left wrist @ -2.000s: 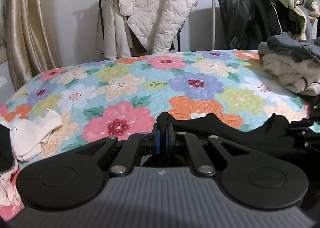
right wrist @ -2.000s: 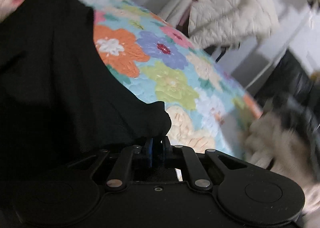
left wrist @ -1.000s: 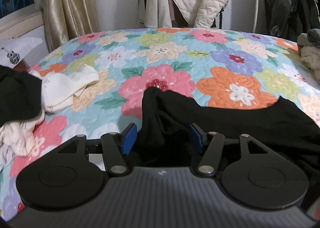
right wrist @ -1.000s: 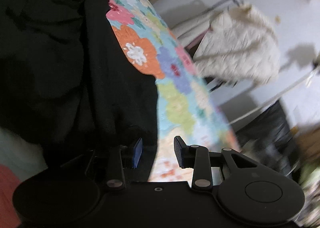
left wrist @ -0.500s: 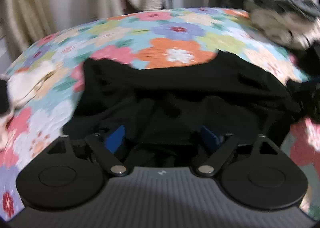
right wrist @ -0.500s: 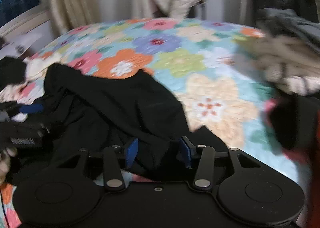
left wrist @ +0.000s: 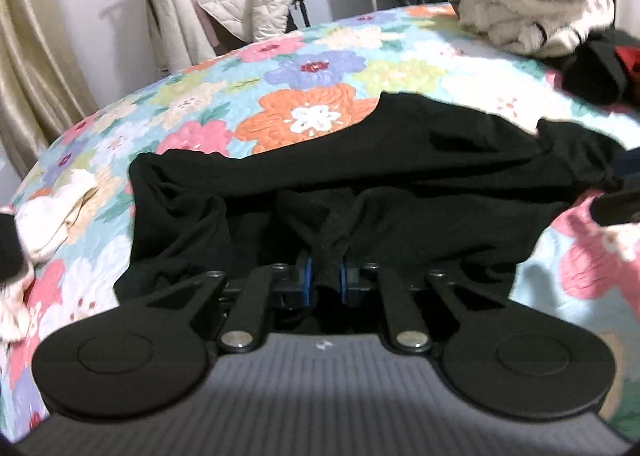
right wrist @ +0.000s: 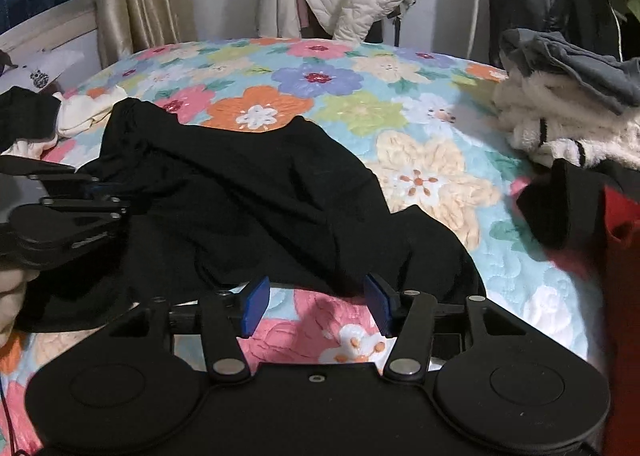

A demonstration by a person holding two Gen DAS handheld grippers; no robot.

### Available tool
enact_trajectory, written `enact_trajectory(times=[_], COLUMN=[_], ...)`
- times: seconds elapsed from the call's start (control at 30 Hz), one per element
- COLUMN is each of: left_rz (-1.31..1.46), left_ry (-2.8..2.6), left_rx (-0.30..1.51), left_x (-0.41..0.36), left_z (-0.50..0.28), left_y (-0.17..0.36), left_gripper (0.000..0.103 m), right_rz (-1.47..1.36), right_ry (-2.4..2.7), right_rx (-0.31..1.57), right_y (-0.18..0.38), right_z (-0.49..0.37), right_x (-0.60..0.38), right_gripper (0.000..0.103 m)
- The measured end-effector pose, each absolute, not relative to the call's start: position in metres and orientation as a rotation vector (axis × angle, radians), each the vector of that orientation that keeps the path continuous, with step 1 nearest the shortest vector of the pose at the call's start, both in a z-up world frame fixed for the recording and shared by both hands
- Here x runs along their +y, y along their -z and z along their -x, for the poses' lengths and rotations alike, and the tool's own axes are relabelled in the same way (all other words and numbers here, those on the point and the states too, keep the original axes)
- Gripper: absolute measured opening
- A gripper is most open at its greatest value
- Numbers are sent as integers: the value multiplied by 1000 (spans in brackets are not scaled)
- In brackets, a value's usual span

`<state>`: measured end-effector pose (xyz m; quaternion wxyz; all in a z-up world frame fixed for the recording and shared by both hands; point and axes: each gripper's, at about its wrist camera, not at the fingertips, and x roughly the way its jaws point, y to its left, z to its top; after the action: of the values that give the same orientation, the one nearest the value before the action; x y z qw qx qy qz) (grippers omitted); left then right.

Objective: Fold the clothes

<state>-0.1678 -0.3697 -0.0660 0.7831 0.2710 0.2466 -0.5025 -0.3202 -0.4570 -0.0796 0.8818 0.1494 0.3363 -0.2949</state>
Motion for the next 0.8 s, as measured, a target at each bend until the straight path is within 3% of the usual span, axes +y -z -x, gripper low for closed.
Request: enact_trajectory(times=[0.2, 0.5, 0.8], left_rz=[-444, -265, -204], left_ry=[1122, 1236, 1350], left_rx=[572, 673, 682], left_x=[-333, -279, -269], left_z=[197, 239, 262], left_y=[42, 37, 34], left_gripper=[12, 9, 5], right_rz=[-351, -708, -831], right_ry=[571, 500, 311], right_rx=[700, 633, 610], right_y=[73, 70, 86], right_z=[330, 389, 386], right_x=[-465, -497, -456], right_gripper=[60, 61, 61])
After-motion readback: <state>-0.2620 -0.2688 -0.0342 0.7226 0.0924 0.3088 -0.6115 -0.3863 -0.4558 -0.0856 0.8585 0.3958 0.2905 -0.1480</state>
